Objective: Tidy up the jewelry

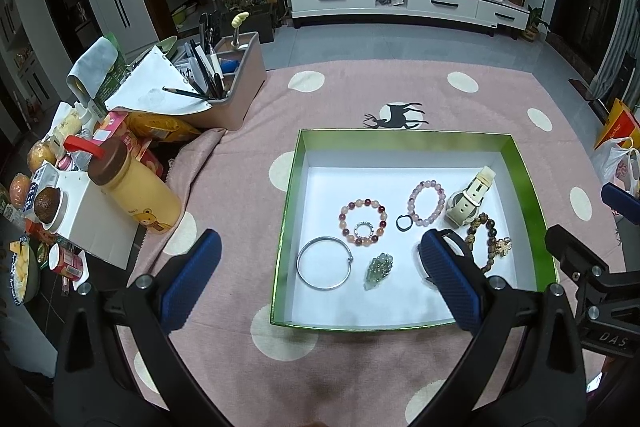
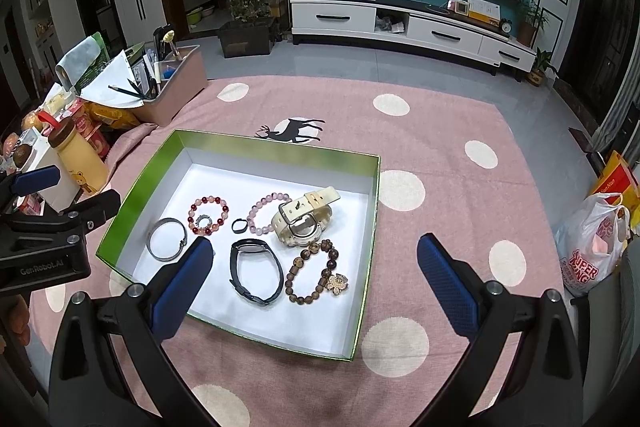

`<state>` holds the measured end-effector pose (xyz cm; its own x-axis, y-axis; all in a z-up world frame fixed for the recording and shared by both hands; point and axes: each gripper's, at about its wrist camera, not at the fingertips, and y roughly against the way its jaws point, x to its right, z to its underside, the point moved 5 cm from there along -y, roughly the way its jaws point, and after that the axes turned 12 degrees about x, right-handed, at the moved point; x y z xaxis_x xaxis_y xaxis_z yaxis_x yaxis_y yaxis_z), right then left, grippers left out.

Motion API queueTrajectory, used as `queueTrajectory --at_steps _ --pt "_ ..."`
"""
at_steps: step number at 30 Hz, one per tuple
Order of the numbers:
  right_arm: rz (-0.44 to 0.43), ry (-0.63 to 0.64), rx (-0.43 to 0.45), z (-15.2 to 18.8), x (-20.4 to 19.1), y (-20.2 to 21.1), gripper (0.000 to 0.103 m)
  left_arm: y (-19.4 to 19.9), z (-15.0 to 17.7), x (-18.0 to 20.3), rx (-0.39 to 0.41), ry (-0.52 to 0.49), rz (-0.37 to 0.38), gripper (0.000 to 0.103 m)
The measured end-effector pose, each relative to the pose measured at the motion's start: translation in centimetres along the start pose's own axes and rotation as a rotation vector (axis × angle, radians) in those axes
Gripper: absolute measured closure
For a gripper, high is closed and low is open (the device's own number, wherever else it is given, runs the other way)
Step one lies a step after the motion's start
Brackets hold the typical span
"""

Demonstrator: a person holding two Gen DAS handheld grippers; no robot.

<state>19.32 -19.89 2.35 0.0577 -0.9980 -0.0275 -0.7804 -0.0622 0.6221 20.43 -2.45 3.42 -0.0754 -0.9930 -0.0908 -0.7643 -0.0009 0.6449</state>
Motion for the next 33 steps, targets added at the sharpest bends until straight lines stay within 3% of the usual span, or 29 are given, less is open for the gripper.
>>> queueTrajectory --at_steps 33 --pt "0.0 0.001 0.004 -0.18 0.0 0.04 0.001 -0.26 0.03 -0.19 -0.001 -0.001 -0.005 0.002"
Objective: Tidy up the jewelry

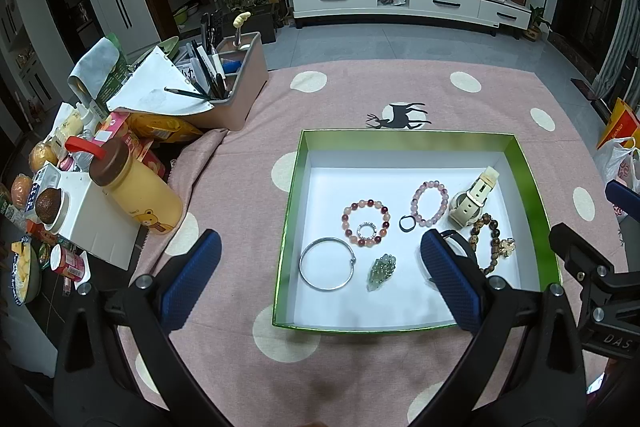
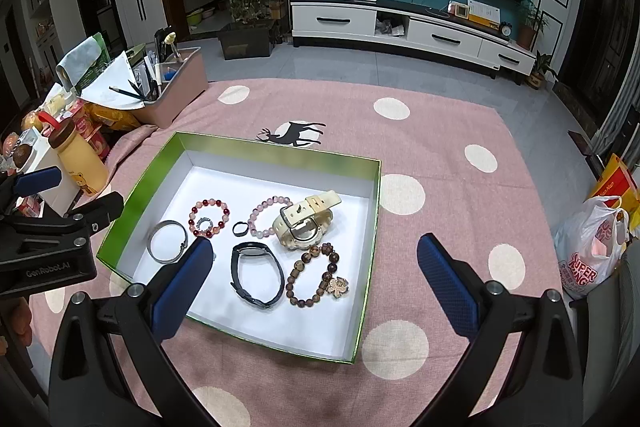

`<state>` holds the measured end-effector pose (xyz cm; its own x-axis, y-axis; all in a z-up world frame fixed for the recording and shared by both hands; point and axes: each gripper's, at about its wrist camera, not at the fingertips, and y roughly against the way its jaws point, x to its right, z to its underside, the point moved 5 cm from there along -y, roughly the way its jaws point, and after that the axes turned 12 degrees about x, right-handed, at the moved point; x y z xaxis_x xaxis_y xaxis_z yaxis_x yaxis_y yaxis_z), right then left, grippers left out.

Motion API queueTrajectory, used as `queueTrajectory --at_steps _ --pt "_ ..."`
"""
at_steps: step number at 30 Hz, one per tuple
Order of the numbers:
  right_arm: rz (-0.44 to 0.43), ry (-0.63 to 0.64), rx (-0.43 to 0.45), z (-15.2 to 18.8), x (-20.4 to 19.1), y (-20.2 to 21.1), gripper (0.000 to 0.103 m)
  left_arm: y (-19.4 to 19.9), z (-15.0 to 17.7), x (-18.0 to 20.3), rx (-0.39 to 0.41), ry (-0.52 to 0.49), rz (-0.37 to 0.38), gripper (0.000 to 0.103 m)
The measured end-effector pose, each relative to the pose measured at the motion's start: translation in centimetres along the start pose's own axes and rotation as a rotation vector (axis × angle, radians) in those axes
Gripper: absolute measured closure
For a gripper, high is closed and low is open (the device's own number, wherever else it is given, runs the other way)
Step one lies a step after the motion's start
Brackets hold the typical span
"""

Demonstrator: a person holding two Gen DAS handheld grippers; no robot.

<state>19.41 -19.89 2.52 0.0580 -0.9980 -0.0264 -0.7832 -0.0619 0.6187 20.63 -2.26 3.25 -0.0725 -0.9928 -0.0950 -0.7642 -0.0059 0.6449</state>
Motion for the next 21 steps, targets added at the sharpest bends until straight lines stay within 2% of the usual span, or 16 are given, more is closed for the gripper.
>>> queueTrajectory --at_steps 21 --pt "0.003 0.004 0.009 -0.47 -0.21 0.28 0.001 0.37 0.03 -0.1 -0.002 -0.004 -0.015 0.002"
